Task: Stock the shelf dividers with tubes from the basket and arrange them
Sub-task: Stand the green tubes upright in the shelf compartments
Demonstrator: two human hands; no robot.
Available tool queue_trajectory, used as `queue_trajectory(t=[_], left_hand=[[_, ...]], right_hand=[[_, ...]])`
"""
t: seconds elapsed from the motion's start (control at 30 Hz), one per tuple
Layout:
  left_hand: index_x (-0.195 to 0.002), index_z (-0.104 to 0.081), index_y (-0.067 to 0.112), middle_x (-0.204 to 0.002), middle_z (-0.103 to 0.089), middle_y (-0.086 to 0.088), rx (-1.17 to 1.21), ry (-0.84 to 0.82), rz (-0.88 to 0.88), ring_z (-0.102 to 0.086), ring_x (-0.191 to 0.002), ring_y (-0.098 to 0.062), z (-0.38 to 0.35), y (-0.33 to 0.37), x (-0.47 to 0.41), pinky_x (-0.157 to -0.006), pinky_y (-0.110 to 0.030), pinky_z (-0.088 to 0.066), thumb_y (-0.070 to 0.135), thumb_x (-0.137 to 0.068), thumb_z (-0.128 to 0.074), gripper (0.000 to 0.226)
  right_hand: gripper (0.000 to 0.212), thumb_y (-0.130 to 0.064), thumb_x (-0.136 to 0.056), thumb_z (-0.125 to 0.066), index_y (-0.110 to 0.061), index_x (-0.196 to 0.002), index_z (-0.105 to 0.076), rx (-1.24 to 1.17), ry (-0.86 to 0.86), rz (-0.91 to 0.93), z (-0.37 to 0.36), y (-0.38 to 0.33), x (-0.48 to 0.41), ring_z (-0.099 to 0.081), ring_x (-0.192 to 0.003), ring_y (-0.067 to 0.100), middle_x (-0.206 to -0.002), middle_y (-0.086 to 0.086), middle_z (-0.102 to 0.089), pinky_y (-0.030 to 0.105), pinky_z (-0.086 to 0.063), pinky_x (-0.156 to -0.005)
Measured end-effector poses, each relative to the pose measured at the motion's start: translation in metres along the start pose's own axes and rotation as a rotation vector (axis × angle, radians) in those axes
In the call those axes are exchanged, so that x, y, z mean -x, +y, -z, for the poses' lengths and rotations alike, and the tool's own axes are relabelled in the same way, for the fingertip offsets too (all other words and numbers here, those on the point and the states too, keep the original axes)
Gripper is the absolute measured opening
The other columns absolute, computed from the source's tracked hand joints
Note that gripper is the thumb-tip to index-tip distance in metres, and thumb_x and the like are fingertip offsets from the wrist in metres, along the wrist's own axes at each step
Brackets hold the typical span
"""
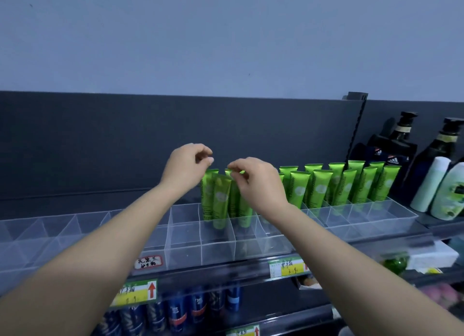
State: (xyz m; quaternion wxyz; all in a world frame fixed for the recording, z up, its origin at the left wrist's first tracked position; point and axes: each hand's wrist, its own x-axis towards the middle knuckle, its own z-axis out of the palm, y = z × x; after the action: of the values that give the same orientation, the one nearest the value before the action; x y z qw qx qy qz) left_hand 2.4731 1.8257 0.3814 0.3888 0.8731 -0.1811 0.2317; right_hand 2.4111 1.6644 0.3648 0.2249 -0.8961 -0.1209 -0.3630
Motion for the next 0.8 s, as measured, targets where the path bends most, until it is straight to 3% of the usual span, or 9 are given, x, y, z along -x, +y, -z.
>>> queue_trajectory(t=[0.13, 0.23, 0.43, 0.63, 0.8], left_hand=[[-0.099, -0.071, 0.019, -0.097, -0.067, 0.003, -0.116, -0.041, -0.143, -0.058, -0.097, -0.018, -0.004, 0.029, -0.002, -0.088, -0.035, -0.047, 0.023, -0.089, -0.061, 0.015], [-0.097, -0.071, 0.022, -0.098, -0.066, 0.003, -0.205, -0.118, -0.256, -0.056, -0.103, -0.022, -0.016, 0.054, 0.004, -0.089, -0.038, -0.046, 0.028, -0.091, -0.058, 0.016], [-0.118, -0.064, 0.021, -0.117, -0.062, -0.001, -0.416, -0.225, -0.552, -0.050, -0.115, -0.026, -0.059, 0.108, 0.028, -0.093, -0.039, -0.040, 0.036, -0.093, -0.053, 0.031], [-0.117, -0.062, 0.018, -0.116, -0.061, -0.002, -0.431, -0.348, -0.715, -0.051, -0.114, -0.027, -0.122, 0.156, 0.068, -0.094, -0.041, -0.045, 0.039, -0.090, -0.056, 0.035], [-0.118, -0.059, 0.017, -0.117, -0.059, -0.003, -0.432, -0.487, -0.761, -0.051, -0.114, -0.026, -0.171, 0.184, 0.113, -0.090, -0.040, -0.047, 0.037, -0.090, -0.056, 0.035]], right_hand=[[0.014, -0.017, -0.087, -0.063, -0.018, -0.098, -0.072, 0.097, 0.093, -0.035, 0.028, 0.015, 0.011, -0.064, -0.081, 0.023, -0.087, 0.000, -0.069, 0.035, -0.051, -0.069], [0.017, -0.023, -0.088, -0.062, -0.020, -0.103, -0.070, 0.235, 0.096, -0.131, 0.054, 0.035, 0.026, -0.062, -0.092, 0.022, -0.094, -0.002, -0.069, 0.033, -0.049, -0.072], [0.034, -0.029, -0.090, -0.060, -0.019, -0.122, -0.060, 0.507, -0.070, -0.377, 0.106, 0.079, 0.079, -0.050, -0.113, 0.026, -0.117, 0.004, -0.060, 0.037, -0.045, -0.084], [0.048, -0.037, -0.092, -0.056, -0.021, -0.136, -0.046, 0.640, -0.267, -0.583, 0.152, 0.112, 0.147, -0.042, -0.126, 0.026, -0.135, 0.005, -0.050, 0.040, -0.040, -0.100], [0.042, -0.031, -0.090, -0.055, -0.019, -0.129, -0.051, 0.684, -0.349, -0.648, 0.184, 0.134, 0.198, -0.045, -0.120, 0.029, -0.128, 0.007, -0.052, 0.040, -0.043, -0.095]])
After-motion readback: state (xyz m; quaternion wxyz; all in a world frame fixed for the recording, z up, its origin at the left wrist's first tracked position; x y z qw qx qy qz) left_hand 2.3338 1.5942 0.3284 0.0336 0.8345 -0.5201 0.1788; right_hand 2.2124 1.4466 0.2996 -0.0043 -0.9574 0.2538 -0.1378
